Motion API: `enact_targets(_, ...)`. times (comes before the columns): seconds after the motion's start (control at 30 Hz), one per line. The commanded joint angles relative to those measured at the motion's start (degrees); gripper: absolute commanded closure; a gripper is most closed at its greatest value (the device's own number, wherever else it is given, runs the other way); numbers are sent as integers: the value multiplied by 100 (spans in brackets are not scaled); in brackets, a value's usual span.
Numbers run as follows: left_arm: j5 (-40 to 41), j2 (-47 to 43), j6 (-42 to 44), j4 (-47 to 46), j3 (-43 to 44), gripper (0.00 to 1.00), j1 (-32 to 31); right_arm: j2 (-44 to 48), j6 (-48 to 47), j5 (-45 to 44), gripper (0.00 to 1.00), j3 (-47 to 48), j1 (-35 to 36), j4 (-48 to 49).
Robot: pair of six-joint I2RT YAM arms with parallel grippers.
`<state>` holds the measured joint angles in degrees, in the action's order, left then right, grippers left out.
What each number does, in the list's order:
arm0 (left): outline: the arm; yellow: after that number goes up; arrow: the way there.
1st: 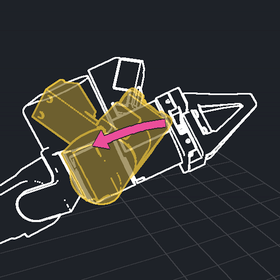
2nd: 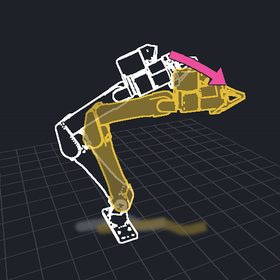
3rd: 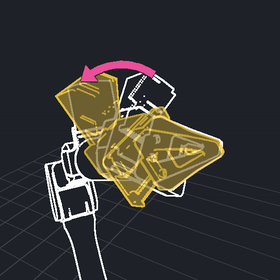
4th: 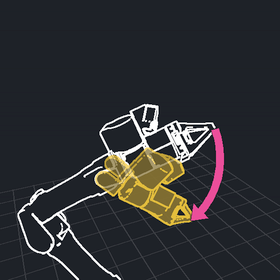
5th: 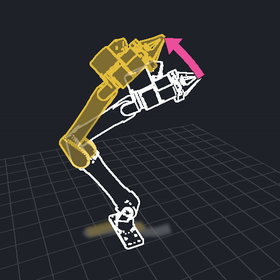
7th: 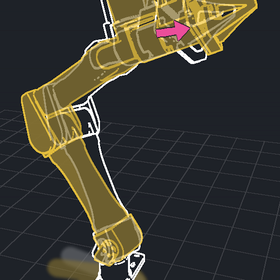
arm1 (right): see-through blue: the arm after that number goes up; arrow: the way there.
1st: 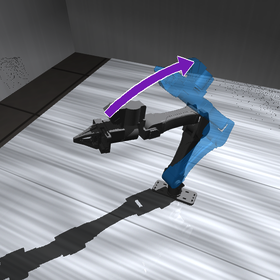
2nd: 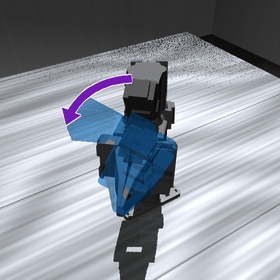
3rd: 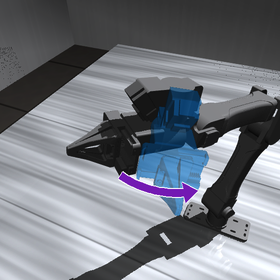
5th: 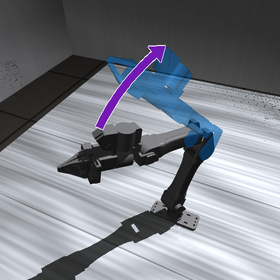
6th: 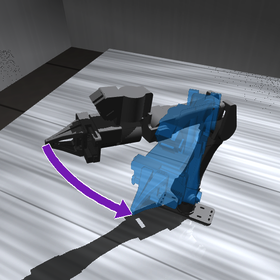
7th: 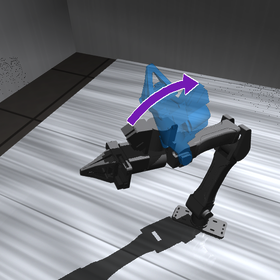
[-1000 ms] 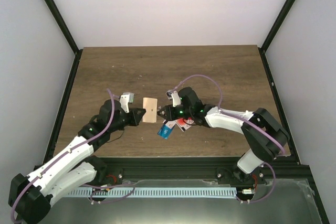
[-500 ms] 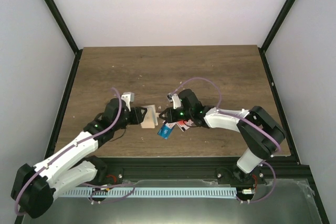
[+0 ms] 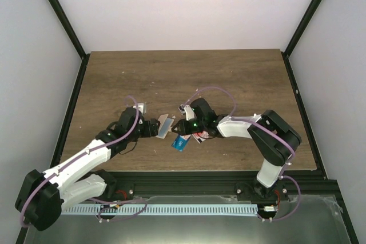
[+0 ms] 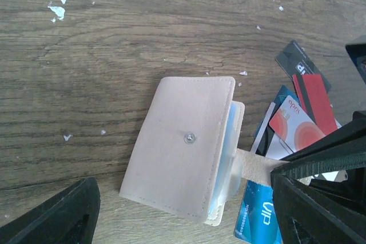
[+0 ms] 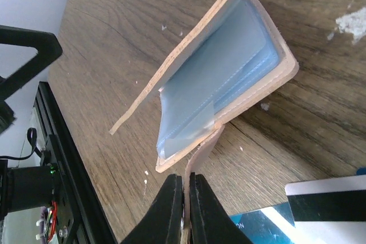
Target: Put the credit cards into the card holder
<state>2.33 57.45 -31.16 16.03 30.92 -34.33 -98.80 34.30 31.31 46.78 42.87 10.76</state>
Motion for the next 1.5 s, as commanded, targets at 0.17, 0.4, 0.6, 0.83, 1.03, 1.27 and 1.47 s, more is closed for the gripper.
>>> enact_targets(0.17, -548, 503, 258, -438, 19, 16, -83, 89, -228, -50, 99, 276, -42, -159)
enact_targets(0.4, -169, 943, 271, -512, 109, 17, -135, 72, -294, -14, 99, 328, -67, -274)
enact_targets(0.6, -203, 1301, 309, -665, 196, 18, -244, 98, -347, 20, 99, 364, -89, -370)
enact_targets(0.83, 430, 1760, 338, -531, 441, 20, -468, 158, -406, 39, 99, 358, -96, -467)
enact_targets(1.03, 1134, 1971, 225, -326, 623, 27, -478, 221, -493, 35, 99, 311, -117, -601)
enact_targets(1.27, 1380, 1730, 210, -230, 687, 32, -474, 230, -572, 109, 99, 257, -164, -662)
enact_targets(1.47, 2151, 1666, 104, 154, 773, 36, -479, 265, -666, 143, 99, 302, -161, -777)
